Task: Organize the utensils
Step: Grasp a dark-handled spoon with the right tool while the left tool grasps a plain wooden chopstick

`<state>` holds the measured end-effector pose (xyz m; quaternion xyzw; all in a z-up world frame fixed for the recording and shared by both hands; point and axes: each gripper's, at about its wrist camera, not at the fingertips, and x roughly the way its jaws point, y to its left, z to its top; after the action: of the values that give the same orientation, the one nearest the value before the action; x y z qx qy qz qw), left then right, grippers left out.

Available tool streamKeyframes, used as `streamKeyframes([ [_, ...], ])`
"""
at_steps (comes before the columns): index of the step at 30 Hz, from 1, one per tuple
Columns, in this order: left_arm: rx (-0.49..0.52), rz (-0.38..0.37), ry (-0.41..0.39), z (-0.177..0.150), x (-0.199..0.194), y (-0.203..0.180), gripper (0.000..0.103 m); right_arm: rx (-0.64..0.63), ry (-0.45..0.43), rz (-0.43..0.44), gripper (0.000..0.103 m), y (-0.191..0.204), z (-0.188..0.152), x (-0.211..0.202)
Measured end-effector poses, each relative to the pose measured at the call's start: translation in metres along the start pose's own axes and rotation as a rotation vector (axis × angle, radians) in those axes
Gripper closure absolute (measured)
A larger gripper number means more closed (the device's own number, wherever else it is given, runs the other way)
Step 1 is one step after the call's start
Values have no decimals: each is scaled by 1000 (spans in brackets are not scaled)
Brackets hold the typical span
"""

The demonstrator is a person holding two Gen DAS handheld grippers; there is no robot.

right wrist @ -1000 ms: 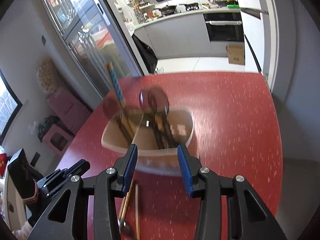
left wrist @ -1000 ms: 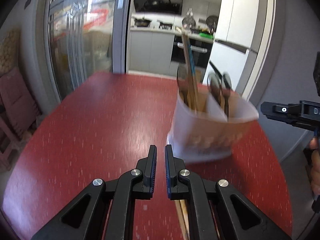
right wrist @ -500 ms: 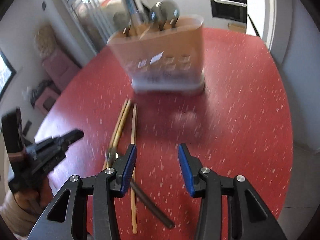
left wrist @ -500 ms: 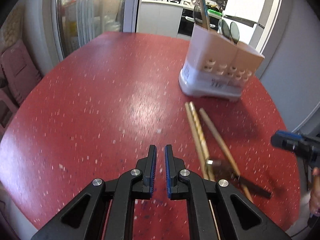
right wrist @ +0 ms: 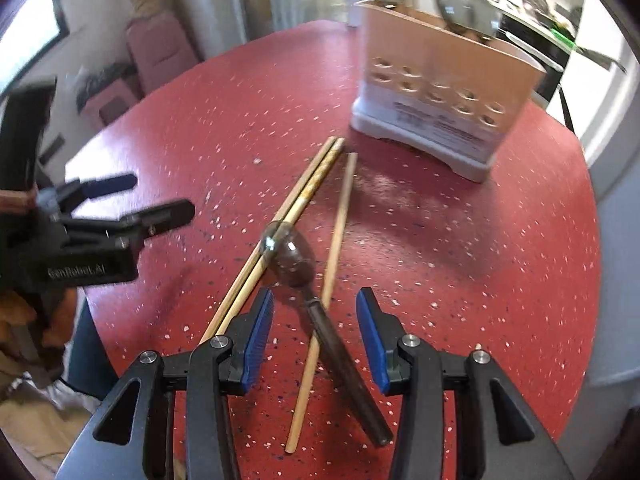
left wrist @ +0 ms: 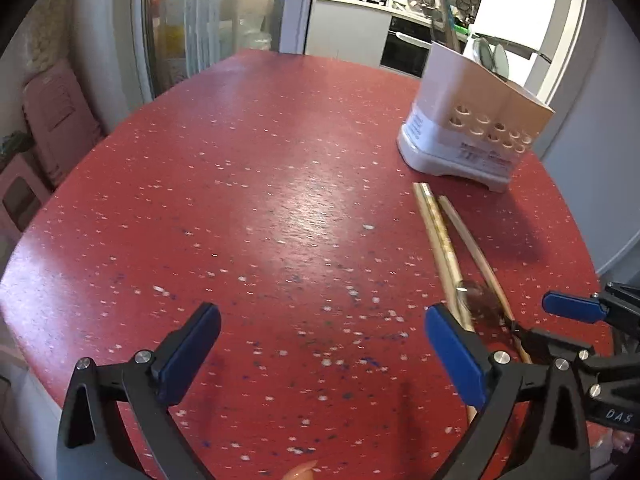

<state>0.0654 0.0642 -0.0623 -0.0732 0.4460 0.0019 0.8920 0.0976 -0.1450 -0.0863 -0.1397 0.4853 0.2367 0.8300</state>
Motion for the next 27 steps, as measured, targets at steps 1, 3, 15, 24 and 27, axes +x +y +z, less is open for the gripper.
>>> streamKeyframes([
  [1,0,5,-2,-1,2,2,0,-13,6,-9,56,1,1,3],
  [3,-4,8,1,-1,6,5,0,-50,12,-34,58,6,1,7],
  [15,9,-60,93,9,53,1,0,-129,33,-155,90,18,-6,24],
  [24,64,-92,142,22,83,-29,0,124,-18,6,91,-25,-12,16],
  [27,92,-74,150,24,93,-40,0,188,-31,52,91,-37,-15,12],
])
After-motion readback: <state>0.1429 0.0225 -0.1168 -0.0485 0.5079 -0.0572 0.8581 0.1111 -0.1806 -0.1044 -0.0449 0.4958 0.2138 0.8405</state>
